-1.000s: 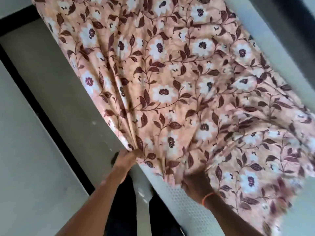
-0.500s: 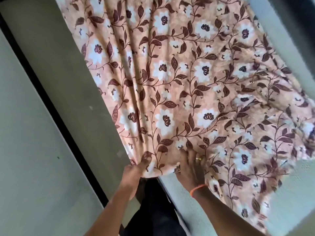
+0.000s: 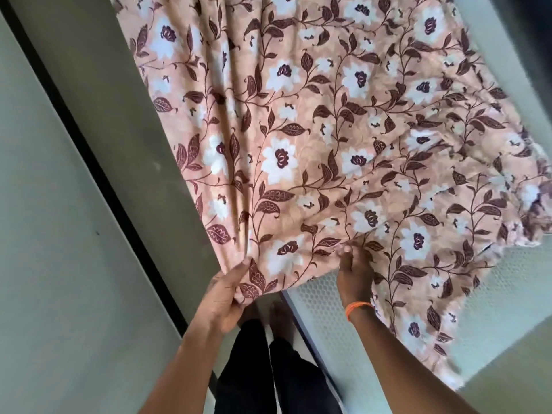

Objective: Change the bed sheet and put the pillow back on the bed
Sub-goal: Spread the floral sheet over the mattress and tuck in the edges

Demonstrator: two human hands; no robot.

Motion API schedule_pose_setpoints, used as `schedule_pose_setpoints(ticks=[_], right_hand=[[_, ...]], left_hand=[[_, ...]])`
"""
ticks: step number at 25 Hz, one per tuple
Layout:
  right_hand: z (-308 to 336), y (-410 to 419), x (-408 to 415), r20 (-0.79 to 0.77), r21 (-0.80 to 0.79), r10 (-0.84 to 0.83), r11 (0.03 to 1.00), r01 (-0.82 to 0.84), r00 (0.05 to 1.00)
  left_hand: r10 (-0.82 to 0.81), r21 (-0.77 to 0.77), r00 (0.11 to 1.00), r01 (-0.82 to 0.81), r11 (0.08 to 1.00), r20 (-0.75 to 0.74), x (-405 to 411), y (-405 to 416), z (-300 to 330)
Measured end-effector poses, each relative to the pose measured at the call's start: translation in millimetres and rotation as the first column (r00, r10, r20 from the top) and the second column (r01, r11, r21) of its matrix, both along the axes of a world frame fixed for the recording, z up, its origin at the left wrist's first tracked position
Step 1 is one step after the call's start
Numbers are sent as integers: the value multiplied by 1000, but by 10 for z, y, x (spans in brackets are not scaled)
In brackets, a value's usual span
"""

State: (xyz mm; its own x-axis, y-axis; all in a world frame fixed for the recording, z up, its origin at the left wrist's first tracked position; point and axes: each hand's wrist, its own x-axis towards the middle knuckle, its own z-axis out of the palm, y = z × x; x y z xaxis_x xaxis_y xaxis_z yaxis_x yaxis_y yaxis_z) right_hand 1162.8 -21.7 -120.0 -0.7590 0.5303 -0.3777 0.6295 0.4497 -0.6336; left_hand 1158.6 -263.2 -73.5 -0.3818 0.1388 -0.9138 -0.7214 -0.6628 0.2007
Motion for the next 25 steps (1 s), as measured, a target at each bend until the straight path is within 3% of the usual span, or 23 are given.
schedule_pose_setpoints(ticks=[2, 4, 5, 8, 10, 12, 13, 14, 16, 17, 18, 20, 22, 23, 25], right_hand=[[-55, 165, 187, 106, 79, 201, 975, -210, 974], [-201, 374, 424, 324, 322, 463, 766, -556, 825], [-271, 472, 506, 402, 404, 499, 655, -638, 768], [-333, 692, 553, 374, 477, 561, 567, -671, 739], [-308, 785, 549, 330, 447, 619, 562, -696, 712], [-242, 924, 649, 304, 411, 680, 539, -735, 668], [-169, 990, 778, 318, 379, 737, 478, -792, 597], [-91, 1048, 946, 385, 286, 804, 363, -887, 453], [63, 1221, 1368, 494, -40, 868, 77, -996, 47], [154, 1295, 1625, 500, -201, 860, -3, -980, -105], [248, 1351, 1891, 507, -329, 843, -2, -944, -179], [311, 1417, 2253, 504, -434, 855, 127, -892, -123], [244, 1409, 2335, 496, -363, 868, 222, -905, 14], [188, 1388, 2337, 472, -286, 874, 272, -919, 112], [46, 1319, 2326, 389, -114, 851, 426, -898, 354]], left_hand=[[-65, -45, 997, 66, 997, 39, 104, 135, -71], [-163, -54, 986, 164, 985, 31, 189, 224, -155], [-261, -68, 965, 262, 963, 24, 216, 263, -207], [-623, -199, 782, 616, 763, 33, 359, 474, -303], [-617, -297, 786, 599, 743, 43, 506, 713, -300], [-508, -352, 862, 477, 805, 7, 644, 909, -231], [-474, -381, 880, 431, 818, -22, 720, 965, -192], [-454, -406, 890, 399, 822, -46, 789, 996, -164], [-371, -426, 926, 311, 850, -63, 921, 1036, -166], [-321, -422, 945, 263, 868, -71, 1005, 1048, -164], [-293, -409, 953, 240, 881, -72, 1087, 1079, -142], [-228, -324, 971, 196, 926, -65, 1273, 1122, -154], [-93, -164, 994, 83, 983, -52, 1477, 1202, -226], [-97, -128, 995, 93, 987, -30, 1571, 1282, -245], [-302, -176, 953, 299, 938, 8, 1763, 1464, -236]])
